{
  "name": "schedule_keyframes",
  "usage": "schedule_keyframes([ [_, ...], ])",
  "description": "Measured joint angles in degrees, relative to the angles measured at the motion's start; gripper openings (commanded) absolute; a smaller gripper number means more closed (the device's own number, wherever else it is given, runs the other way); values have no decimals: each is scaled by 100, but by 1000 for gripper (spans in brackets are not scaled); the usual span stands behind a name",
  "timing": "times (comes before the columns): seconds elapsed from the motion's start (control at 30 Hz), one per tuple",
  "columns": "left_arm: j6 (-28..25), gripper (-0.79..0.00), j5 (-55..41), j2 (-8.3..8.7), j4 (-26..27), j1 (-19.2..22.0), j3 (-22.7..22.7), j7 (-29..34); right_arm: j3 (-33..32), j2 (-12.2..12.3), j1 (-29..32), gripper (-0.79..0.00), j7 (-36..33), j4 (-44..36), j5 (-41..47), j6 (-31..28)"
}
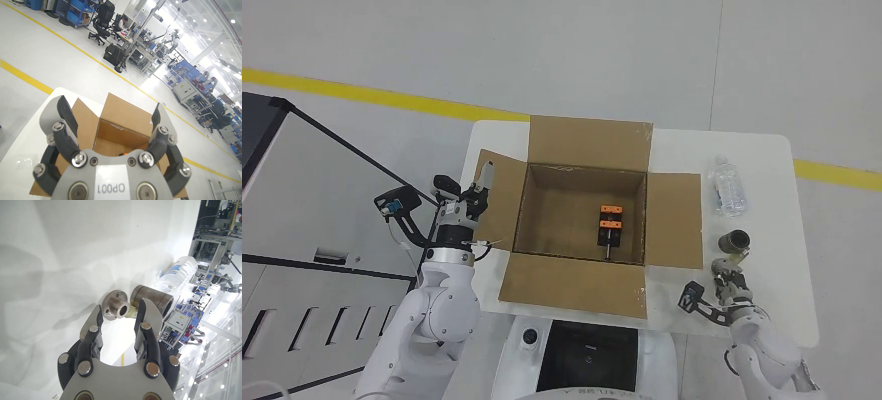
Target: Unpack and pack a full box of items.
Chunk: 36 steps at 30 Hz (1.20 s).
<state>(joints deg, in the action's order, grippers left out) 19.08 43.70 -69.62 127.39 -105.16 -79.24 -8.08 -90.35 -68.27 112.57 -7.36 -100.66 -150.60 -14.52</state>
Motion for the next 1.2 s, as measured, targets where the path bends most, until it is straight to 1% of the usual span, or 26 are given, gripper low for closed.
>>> schedule_keyframes([
  [0.1,0,0,0,0,0,0,0,0,-277,27,295,-443,165,-605,135,6],
  [0.2,0,0,0,0,0,0,0,0,-761,63,679,-440,430,-1366,355,-39],
  [0.37,0,0,0,0,0,0,0,0,-1896,89,1203,-437,818,-2477,974,-69],
  [0.5,0,0,0,0,0,0,0,0,-2734,84,1206,-434,1143,-3186,1912,-333],
  [0.53,0,0,0,0,0,0,0,0,-2933,96,1114,-440,1293,-3372,2204,-516],
  [0.6,0,0,0,0,0,0,0,0,-3106,139,822,-446,1597,-3433,2546,-816],
  [0.67,0,0,0,0,0,0,0,0,-3012,217,317,-453,1901,-3402,2820,-1347],
  [0.77,0,0,0,0,0,0,0,0,-2439,349,-594,-465,1984,-3397,2987,-2395],
  [0.83,0,0,0,0,0,0,0,0,-1822,421,-1258,-465,1776,-3398,2977,-3136],
  [0.93,0,0,0,0,0,0,0,0,-879,438,-2009,-459,1213,-3355,3202,-3985],
  [0.97,0,0,0,0,0,0,0,0,-614,427,-2171,-456,1033,-3274,3359,-4182],
  [1.0,0,0,0,0,0,0,0,0,-354,416,-2299,-431,858,-3141,3565,-4311],
  [1.03,0,0,0,0,0,0,0,0,-21,405,-2422,-311,605,-2921,3890,-4368],
  [1.07,0,0,0,0,0,0,0,0,185,401,-2504,-71,361,-2762,4131,-4369],
  [1.1,0,0,0,0,0,0,0,0,329,400,-2599,0,51,-2660,4320,-4359],
  [1.13,0,0,0,0,0,0,0,0,412,403,-2718,0,-428,-2672,4429,-4344],
  [1.2,0,0,0,0,0,0,0,0,417,405,-2753,0,-976,-2785,4283,-4337],
])
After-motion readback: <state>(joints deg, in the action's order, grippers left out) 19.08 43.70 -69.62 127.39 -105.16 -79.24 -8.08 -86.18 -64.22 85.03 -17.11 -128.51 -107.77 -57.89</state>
